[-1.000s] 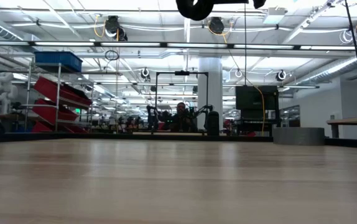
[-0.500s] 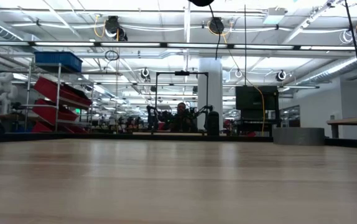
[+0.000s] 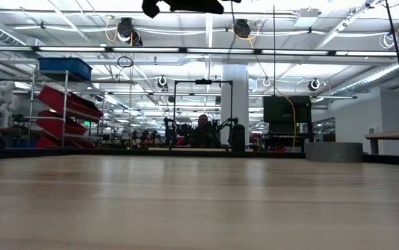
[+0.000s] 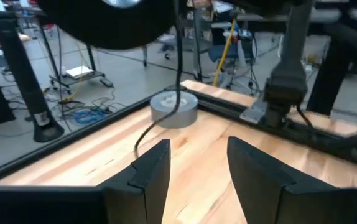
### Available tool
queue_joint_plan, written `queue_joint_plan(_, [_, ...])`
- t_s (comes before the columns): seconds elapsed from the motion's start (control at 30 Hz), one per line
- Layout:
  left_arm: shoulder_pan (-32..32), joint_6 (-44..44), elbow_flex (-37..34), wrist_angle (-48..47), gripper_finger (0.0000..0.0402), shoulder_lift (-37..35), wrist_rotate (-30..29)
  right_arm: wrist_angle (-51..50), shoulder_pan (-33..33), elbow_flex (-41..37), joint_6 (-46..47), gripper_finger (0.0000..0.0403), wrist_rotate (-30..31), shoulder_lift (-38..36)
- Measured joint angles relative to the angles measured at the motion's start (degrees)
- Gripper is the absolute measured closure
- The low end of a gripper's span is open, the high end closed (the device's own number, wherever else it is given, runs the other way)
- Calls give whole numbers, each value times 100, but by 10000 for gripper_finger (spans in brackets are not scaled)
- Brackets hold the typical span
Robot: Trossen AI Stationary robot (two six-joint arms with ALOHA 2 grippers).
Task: Coil cords
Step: Coil the black wire onto the spool
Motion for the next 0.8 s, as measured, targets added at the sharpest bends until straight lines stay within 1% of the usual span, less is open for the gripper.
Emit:
queue_joint_plan(0.07, [50,41,0,212,235,79,-27,-8,0,0,0,403,-5,0])
queue_joint_plan(0.23, [58,742,0,897,235,223,-123,-10,0,0,-27,403,-25,0])
queue_joint_plan(0.3, [55,877,2,1084,235,236,-254,-9,0,0,-35,403,-24,0])
queue_joint_plan(0.43, [113,870,2,1119,235,244,-615,-8,0,0,-39,403,-25,2])
queue_joint_plan(0.57, [211,717,2,1121,237,246,-625,-4,0,0,-39,403,-25,2])
queue_joint_plan(0.7, [267,707,2,1121,254,246,-605,-1,0,0,-39,403,-25,2])
queue_joint_plan(0.8, [276,708,2,1122,283,245,-598,1,0,0,-39,403,-25,2])
